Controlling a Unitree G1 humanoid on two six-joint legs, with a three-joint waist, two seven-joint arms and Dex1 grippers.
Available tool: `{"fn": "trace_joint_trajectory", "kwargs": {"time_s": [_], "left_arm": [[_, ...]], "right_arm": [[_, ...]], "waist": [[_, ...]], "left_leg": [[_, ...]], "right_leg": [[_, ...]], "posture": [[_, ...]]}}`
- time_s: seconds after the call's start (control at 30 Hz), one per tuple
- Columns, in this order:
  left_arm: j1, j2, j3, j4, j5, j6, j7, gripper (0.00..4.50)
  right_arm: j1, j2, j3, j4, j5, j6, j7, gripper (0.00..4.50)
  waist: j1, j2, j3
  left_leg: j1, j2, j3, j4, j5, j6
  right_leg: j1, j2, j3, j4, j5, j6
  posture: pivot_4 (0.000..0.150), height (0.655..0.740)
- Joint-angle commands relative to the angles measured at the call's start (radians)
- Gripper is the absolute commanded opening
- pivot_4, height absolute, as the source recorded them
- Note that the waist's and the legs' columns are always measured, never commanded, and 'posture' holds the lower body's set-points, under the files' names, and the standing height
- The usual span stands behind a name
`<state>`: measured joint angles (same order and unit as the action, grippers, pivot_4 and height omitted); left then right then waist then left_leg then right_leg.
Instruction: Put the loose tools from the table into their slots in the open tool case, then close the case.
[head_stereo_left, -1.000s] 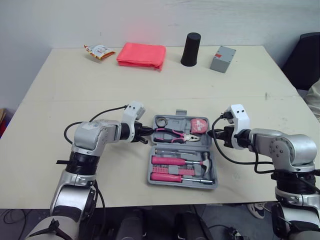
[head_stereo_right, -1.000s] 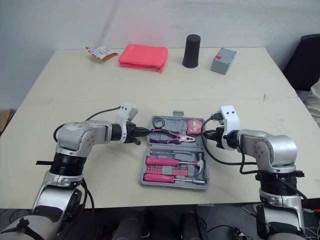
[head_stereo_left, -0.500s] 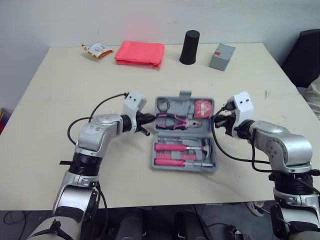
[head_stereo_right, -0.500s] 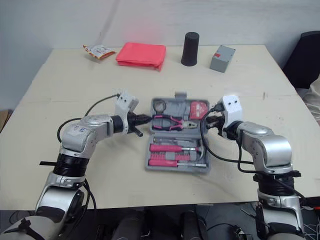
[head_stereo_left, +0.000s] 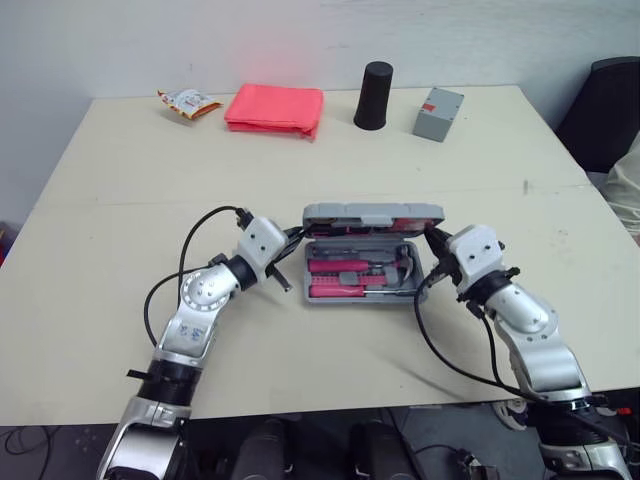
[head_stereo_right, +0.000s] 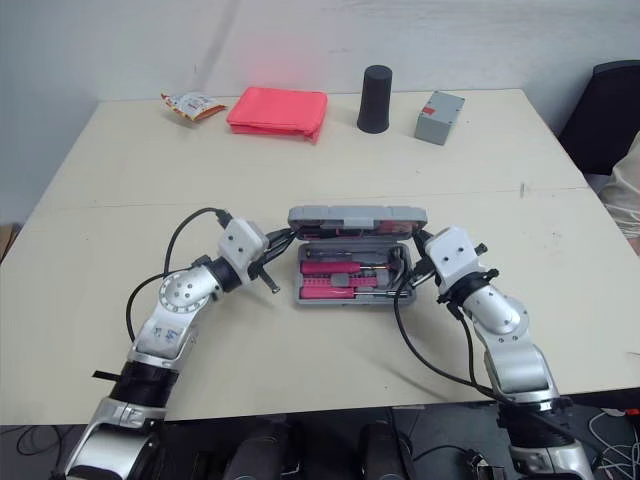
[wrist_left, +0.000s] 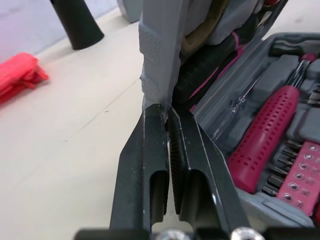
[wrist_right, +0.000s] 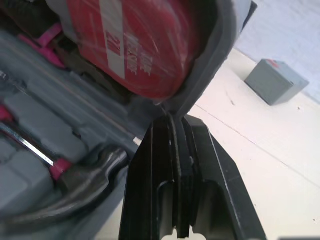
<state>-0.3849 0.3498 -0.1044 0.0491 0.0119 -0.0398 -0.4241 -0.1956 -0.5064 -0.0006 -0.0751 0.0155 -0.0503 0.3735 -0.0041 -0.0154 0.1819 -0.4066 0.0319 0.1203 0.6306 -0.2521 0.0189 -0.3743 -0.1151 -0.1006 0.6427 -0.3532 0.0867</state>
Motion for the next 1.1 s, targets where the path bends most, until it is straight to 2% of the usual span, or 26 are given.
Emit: {"fn": "trace_joint_trajectory", "kwargs": {"time_s": [0.03, 0.1, 0.2, 0.27, 0.33, 0.4, 0.53, 0.57, 0.63, 0.67, 0.73, 0.77, 0.8, 0.93, 1.1], "left_arm": [[0.046, 0.002, 0.065, -0.099, -0.014, 0.02, 0.048, 0.3], [0.101, 0.033, 0.086, -0.236, -0.101, 0.141, -0.014, 0.91], [0.22, 0.16, 0.224, -0.549, -0.443, 0.544, -0.114, 2.25], [0.341, 0.315, 0.426, -0.683, -0.738, 0.759, -0.198, 3.2], [0.416, 0.429, 0.598, -0.696, -0.914, 0.897, -0.251, 3.2], [0.425, 0.508, 0.676, -0.62, -0.986, 0.976, -0.261, 3.2], [0.214, 0.569, 0.487, -0.384, -0.802, 0.88, -0.278, 3.2], [0.145, 0.561, 0.427, -0.329, -0.75, 0.848, -0.274, 2.96], [0.033, 0.542, 0.322, -0.235, -0.655, 0.792, -0.277, 2.37], [-0.023, 0.525, 0.268, -0.18, -0.606, 0.753, -0.29, 1.92], [-0.177, 0.457, 0.127, -0.033, -0.491, 0.673, -0.322, 1.03], [-0.231, 0.43, 0.084, 0.025, -0.45, 0.643, -0.337, 0.65], [-0.301, 0.386, 0.034, 0.109, -0.405, 0.604, -0.357, 0.06], [-0.505, 0.23, -0.087, 0.441, -0.251, 0.416, -0.398, 0.02], [-0.672, 0.083, -0.14, 0.786, -0.139, 0.216, -0.465, 0.02]], "right_arm": [[0.05, -0.019, -0.05, -0.017, 0.014, -0.068, 0.019, 0.37], [0.115, -0.067, -0.093, -0.134, 0.104, -0.04, 0.112, 1.03], [0.262, -0.214, -0.221, -0.369, 0.307, 0.138, 0.276, 2.47], [0.424, -0.343, -0.362, -0.51, 0.514, 0.314, 0.43, 3.5], [0.558, -0.417, -0.493, -0.593, 0.7, 0.472, 0.523, 3.5], [0.632, -0.456, -0.561, -0.632, 0.817, 0.582, 0.543, 3.5], [0.565, -0.466, -0.404, -0.625, 0.71, 0.62, 0.464, 3.5], [0.534, -0.462, -0.367, -0.617, 0.689, 0.632, 0.441, 3.27], [0.484, -0.448, -0.324, -0.611, 0.696, 0.672, 0.408, 2.67], [0.461, -0.443, -0.303, -0.612, 0.704, 0.686, 0.403, 2.17], [0.408, -0.444, -0.228, -0.621, 0.694, 0.709, 0.403, 1.17], [0.385, -0.444, -0.201, -0.62, 0.687, 0.719, 0.401, 0.76], [0.35, -0.439, -0.154, -0.607, 0.655, 0.721, 0.393, 0.14], [0.229, -0.41, -0.013, -0.523, 0.544, 0.733, 0.35, 0.06], [0.136, -0.379, 0.093, -0.425, 0.415, 0.718, 0.318, 0.06]], "waist": [[0.0, 0.0, 0.0], [0.001, 0.0, 0.0], [-0.002, 0.001, 0.002], [-0.006, 0.001, 0.002], [-0.004, 0.001, 0.002], [0.002, 0.0, 0.002], [0.029, 0.002, 0.003], [0.033, 0.002, 0.003], [0.038, 0.002, 0.003], [0.037, 0.002, 0.002], [0.037, 0.001, 0.002], [0.038, 0.001, 0.002], [0.038, 0.0, 0.002], [0.032, -0.003, 0.002], [0.028, -0.006, 0.004]], "left_leg": [[0.0, 0.0, 0.0, 0.0, 0.0, 0.0], [0.0, 0.0, 0.0, 0.0, 0.0, 0.0], [-0.002, 0.001, -0.002, -0.002, 0.0, 0.0], [0.0, 0.002, -0.003, -0.002, -0.001, 0.0], [0.004, 0.004, -0.005, -0.001, -0.003, -0.001], [0.01, 0.005, -0.012, -0.002, -0.006, 0.002], [0.019, 0.005, -0.015, -0.002, -0.011, -0.004], [0.019, 0.005, -0.016, -0.003, -0.012, -0.006], [0.015, 0.005, -0.014, -0.004, -0.012, -0.006], [0.012, 0.005, -0.013, -0.004, -0.011, -0.004], [0.0, 0.003, -0.011, -0.003, -0.008, -0.007], [-0.001, 0.002, -0.011, -0.001, -0.006, -0.002], [-0.003, 0.001, -0.01, 0.0, -0.006, -0.001], [-0.013, -0.001, -0.005, 0.001, -0.006, 0.002], [-0.016, 0.0, -0.001, 0.011, -0.007, 0.006]], "right_leg": [[0.0, 0.0, 0.0, 0.0, 0.0, 0.0], [0.0, 0.0, 0.0, 0.0, 0.0, 0.0], [0.0, 0.0, 0.006, 0.001, 0.0, 0.0], [0.002, 0.0, 0.008, 0.0, 0.0, 0.0], [0.007, 0.001, 0.006, -0.005, -0.002, -0.002], [0.017, 0.002, 0.0, -0.008, -0.003, -0.004], [0.026, 0.002, -0.003, -0.017, -0.005, -0.009], [0.025, 0.002, -0.003, -0.021, -0.01, -0.022], [0.022, 0.001, -0.003, -0.023, -0.009, -0.024], [0.022, 0.0, -0.002, -0.022, -0.005, -0.023], [0.012, 0.0, -0.001, -0.021, 0.005, -0.005], [0.011, 0.0, -0.003, -0.019, 0.005, -0.006], [0.009, 0.001, -0.003, -0.016, 0.004, -0.006], [-0.001, 0.009, -0.008, -0.013, 0.004, -0.001], [-0.002, 0.01, -0.007, -0.013, 0.005, 0.006]], "posture": [[0.15, 0.7361], [0.15, 0.7361], [0.15, 0.7361], [0.15, 0.7361], [0.15, 0.7361], [0.15, 0.7361], [0.15, 0.7361], [0.15, 0.7361], [0.15, 0.7361], [0.15, 0.7361], [0.15, 0.7361], [0.15, 0.7361], [0.15, 0.7361], [0.15, 0.7361], [0.15, 0.7361]]}}
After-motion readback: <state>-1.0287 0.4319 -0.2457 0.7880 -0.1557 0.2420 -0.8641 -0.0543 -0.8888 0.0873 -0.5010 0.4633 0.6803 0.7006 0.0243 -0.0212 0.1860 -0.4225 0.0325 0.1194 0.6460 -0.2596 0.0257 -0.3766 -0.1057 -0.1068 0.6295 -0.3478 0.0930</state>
